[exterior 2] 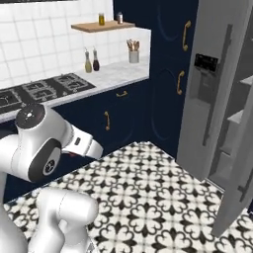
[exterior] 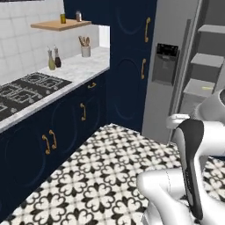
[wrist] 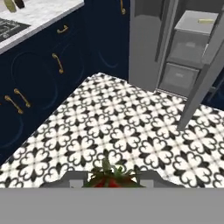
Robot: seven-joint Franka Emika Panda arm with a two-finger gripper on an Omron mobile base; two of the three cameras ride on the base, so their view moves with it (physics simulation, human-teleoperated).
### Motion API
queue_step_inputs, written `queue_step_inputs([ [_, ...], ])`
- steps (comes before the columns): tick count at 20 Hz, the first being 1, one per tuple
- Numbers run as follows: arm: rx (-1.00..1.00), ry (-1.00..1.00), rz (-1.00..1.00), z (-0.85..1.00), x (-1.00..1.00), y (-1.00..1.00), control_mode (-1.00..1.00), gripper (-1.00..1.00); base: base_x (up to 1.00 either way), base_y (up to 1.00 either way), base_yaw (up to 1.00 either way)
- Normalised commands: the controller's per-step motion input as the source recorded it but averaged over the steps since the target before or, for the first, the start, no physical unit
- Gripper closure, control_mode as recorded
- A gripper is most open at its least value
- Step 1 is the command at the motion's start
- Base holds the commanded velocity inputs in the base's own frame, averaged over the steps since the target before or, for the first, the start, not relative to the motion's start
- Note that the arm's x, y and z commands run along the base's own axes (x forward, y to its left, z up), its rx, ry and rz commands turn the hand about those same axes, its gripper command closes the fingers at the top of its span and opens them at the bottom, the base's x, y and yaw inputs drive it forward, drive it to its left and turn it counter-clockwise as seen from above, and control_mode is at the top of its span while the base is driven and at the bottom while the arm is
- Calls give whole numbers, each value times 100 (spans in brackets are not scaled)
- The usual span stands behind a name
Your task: Take the strawberry from the fridge and place it on top of the pancake, located on the dining counter.
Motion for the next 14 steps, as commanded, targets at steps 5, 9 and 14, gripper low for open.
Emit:
queue_step_inputs([
  [5, 0, 0, 0, 0, 0, 0, 100, 100, -100, -41, 37],
  [9, 0, 0, 0, 0, 0, 0, 100, 100, -100, -81, 0],
  [14, 0, 0, 0, 0, 0, 0, 100, 100, -100, -83, -29],
])
